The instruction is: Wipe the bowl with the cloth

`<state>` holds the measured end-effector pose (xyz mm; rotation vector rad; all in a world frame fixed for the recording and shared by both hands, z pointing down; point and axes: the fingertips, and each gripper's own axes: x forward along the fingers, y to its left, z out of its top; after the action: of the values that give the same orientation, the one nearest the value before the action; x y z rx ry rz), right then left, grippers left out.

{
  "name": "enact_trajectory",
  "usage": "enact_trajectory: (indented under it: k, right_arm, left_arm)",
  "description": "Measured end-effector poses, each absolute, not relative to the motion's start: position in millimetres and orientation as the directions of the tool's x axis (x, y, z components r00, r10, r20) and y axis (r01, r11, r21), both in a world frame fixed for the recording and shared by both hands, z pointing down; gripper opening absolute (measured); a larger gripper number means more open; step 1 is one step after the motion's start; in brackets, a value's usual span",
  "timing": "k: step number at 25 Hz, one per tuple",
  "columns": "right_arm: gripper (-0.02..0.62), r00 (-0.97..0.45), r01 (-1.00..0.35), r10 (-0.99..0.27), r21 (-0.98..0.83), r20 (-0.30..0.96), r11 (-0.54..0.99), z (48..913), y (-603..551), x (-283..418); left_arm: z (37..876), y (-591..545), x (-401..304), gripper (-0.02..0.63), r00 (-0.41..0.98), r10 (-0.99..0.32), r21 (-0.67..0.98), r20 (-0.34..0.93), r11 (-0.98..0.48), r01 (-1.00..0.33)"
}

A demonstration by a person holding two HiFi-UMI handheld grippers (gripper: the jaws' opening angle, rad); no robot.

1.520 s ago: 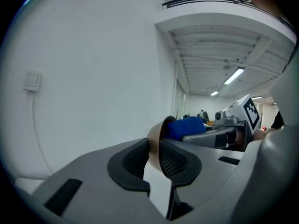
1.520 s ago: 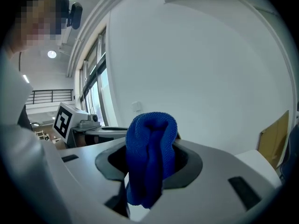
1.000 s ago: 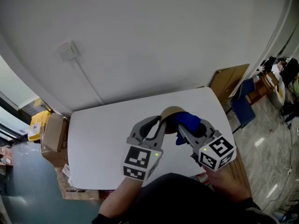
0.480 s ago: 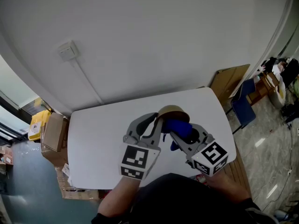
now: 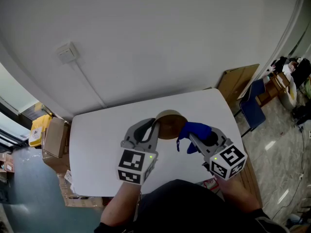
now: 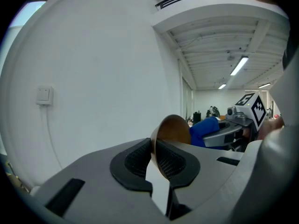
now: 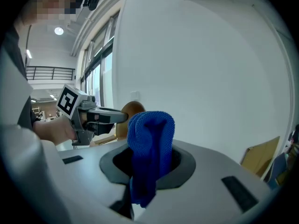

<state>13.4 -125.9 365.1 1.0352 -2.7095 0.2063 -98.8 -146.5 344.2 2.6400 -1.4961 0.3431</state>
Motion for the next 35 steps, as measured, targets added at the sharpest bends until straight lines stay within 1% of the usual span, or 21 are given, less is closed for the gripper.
enact_trajectory:
  k: [2,4,6,8,11,14,17,23,29,35]
  right_arm:
    - [0.074,-0.703,-0.692,-0.663,-0.033,0.258,0.721,362.8,-132.2,22.2]
    - [0.074,-0.677,-0.718,-0.693,-0.017,0.248,0.696,358.5,-140.3,33.6]
    - [0.074,-0.665,-0.733,-0.711,-0.014,0.230,0.680,350.8,-145.6,43.9]
    - [0.074,-0.675,-0.729,-0.709,-0.033,0.205,0.684,343.5,-147.0,46.9]
    - [0.074,-0.715,-0.697,-0.674,-0.116,0.185,0.707,345.3,-147.1,36.4]
    - [0.074,-0.729,-0.683,-0.656,-0.144,0.193,0.716,353.4,-142.6,32.6]
    - [0.074,-0.738,-0.674,-0.644,-0.173,0.202,0.718,361.8,-139.6,35.8]
    - [0.074,-0.762,-0.648,-0.614,-0.259,0.207,0.717,380.4,-136.7,35.4]
    - [0.074,-0.731,-0.681,-0.628,-0.347,0.267,0.645,424.8,-132.9,59.6]
    - [0.074,-0.717,-0.694,-0.616,-0.417,0.327,0.587,465.1,-131.4,71.2]
  left_arm:
    - [344.1,-144.3,-97.1,0.038,0.506,-0.830,-0.028,0.233,-0.526,-0.850]
    - [341.5,-139.6,-93.8,0.018,0.530,-0.819,-0.009,0.221,-0.545,-0.839]
    - [338.7,-134.1,-89.9,0.018,0.550,-0.806,-0.002,0.218,-0.564,-0.826]
    - [339.6,-132.2,-87.6,0.018,0.561,-0.796,-0.003,0.227,-0.576,-0.817]
    - [350.5,-137.0,-86.4,0.018,0.574,-0.781,0.036,0.247,-0.585,-0.811]
    - [365.7,-136.1,-82.7,0.018,0.581,-0.762,0.059,0.286,-0.591,-0.805]
    - [378.8,-135.4,-82.0,0.018,0.572,-0.754,0.050,0.324,-0.590,-0.806]
    - [424.4,-140.1,-85.8,0.018,0.551,-0.710,0.060,0.438,-0.589,-0.806]
    - [474.1,-141.6,-78.2,0.018,0.545,-0.647,0.104,0.533,-0.589,-0.801]
    - [532.0,-156.3,-76.1,0.018,0.537,-0.567,0.173,0.625,-0.569,-0.804]
